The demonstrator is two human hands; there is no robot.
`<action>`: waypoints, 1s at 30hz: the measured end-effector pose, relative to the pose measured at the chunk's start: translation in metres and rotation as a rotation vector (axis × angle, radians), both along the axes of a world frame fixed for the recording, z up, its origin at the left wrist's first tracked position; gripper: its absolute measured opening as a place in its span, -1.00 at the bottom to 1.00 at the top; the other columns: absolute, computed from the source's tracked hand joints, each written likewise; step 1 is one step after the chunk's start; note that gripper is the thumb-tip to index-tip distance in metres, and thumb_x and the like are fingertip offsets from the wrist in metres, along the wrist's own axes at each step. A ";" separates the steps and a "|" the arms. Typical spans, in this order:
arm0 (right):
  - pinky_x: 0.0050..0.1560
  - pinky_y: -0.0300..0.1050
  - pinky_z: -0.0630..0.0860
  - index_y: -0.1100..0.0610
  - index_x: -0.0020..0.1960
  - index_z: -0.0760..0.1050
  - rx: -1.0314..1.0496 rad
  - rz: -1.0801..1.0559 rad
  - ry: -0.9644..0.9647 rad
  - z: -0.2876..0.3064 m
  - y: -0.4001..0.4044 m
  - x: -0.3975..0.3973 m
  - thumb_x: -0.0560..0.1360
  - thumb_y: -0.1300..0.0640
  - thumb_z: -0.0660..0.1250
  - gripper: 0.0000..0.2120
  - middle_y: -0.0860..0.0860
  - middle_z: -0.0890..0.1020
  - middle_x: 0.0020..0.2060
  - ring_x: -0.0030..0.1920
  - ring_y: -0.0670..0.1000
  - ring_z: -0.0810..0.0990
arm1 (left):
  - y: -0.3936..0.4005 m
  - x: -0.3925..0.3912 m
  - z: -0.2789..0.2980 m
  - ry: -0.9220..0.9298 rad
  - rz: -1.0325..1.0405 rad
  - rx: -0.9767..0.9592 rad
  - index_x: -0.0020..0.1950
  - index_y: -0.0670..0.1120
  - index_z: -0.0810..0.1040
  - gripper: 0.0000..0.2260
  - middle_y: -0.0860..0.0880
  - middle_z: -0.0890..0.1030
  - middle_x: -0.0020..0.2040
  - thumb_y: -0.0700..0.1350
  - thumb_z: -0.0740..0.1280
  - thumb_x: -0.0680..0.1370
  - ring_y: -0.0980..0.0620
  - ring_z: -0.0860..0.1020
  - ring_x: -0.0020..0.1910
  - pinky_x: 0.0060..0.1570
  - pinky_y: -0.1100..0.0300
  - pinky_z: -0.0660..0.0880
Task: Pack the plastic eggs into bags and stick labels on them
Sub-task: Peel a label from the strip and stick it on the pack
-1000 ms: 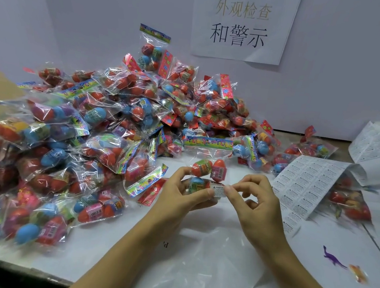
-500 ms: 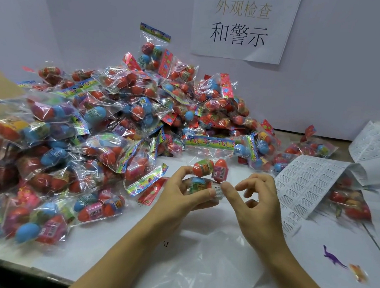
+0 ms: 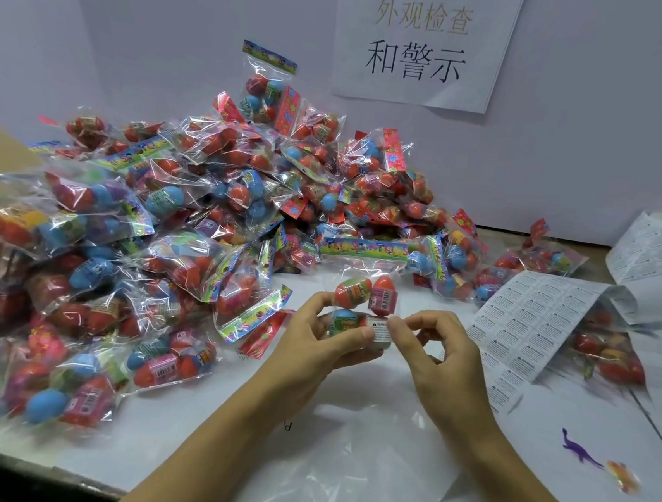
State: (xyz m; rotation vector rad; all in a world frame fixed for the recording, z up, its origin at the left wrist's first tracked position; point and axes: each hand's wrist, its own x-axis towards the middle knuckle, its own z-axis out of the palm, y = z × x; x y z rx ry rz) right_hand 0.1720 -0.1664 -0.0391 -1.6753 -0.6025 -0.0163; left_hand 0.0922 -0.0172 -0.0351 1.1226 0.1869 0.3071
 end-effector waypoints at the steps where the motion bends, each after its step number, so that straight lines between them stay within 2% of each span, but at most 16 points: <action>1: -0.17 -0.36 0.50 0.00 -0.09 0.57 -0.007 0.005 0.005 0.000 0.000 -0.001 0.37 -0.20 0.42 -0.70 -0.14 0.60 -0.12 -0.07 -0.14 0.55 | 0.001 0.000 0.000 -0.003 -0.011 -0.001 0.32 -0.17 0.48 -0.48 -0.26 0.71 0.09 -0.22 0.56 0.41 -0.25 0.70 0.08 0.03 0.08 0.65; 6: -0.22 -0.31 0.49 0.03 -0.13 0.60 -0.004 0.014 -0.043 -0.001 0.000 0.002 0.49 0.04 0.47 -0.91 -0.17 0.60 -0.16 -0.10 -0.10 0.55 | 0.003 0.001 0.000 0.010 -0.050 -0.016 0.34 -0.21 0.48 -0.45 -0.27 0.70 0.11 -0.29 0.53 0.38 -0.25 0.70 0.10 0.05 0.09 0.65; 9: -0.24 -0.28 0.49 0.03 -0.13 0.62 0.005 0.023 -0.065 -0.001 -0.002 0.003 0.52 0.11 0.45 -0.94 -0.17 0.60 -0.16 -0.10 -0.10 0.56 | 0.004 0.002 -0.001 0.014 -0.038 -0.024 0.34 -0.22 0.48 -0.47 -0.29 0.70 0.11 -0.29 0.50 0.38 -0.27 0.69 0.10 0.05 0.08 0.65; 11: -0.25 -0.26 0.49 0.01 -0.10 0.64 0.001 0.045 -0.061 -0.001 -0.002 0.002 0.50 0.11 0.47 -0.98 -0.19 0.60 -0.11 -0.08 -0.09 0.56 | 0.004 0.002 -0.001 0.006 -0.033 -0.034 0.34 -0.23 0.47 -0.47 -0.28 0.70 0.10 -0.30 0.49 0.39 -0.25 0.70 0.09 0.04 0.09 0.65; 14: -0.26 -0.32 0.47 -0.01 -0.05 0.65 -0.024 0.048 -0.083 -0.001 -0.002 0.001 0.45 0.10 0.52 -0.90 -0.24 0.59 -0.07 -0.06 -0.10 0.55 | 0.006 0.001 -0.002 -0.014 -0.030 -0.044 0.33 -0.24 0.47 -0.49 -0.29 0.70 0.09 -0.31 0.47 0.40 -0.23 0.70 0.08 0.03 0.10 0.65; 20: -0.29 -0.28 0.47 -0.06 -0.09 0.65 0.001 0.055 -0.081 -0.001 -0.003 0.002 0.47 0.17 0.51 -0.86 -0.21 0.59 -0.09 -0.08 -0.12 0.55 | 0.004 0.001 -0.001 -0.014 -0.037 -0.043 0.34 -0.27 0.46 -0.50 -0.30 0.70 0.10 -0.32 0.45 0.41 -0.22 0.71 0.06 0.02 0.09 0.65; 25: -0.28 -0.32 0.47 -0.06 -0.09 0.63 -0.029 0.052 -0.098 -0.001 -0.003 0.002 0.47 0.19 0.52 -0.84 -0.23 0.59 -0.08 -0.07 -0.12 0.55 | 0.006 0.000 -0.002 -0.001 -0.044 -0.025 0.36 -0.27 0.44 -0.58 -0.31 0.69 0.11 -0.43 0.41 0.52 -0.24 0.70 0.08 0.03 0.10 0.65; 30: -0.28 -0.32 0.44 0.00 -0.19 0.61 -0.013 0.024 -0.105 -0.002 -0.002 0.003 0.48 0.09 0.50 -0.90 -0.17 0.60 -0.15 -0.10 -0.07 0.56 | 0.003 -0.001 0.000 0.007 -0.045 0.021 0.35 -0.18 0.46 -0.49 -0.25 0.70 0.12 -0.21 0.52 0.43 -0.25 0.70 0.10 0.07 0.05 0.65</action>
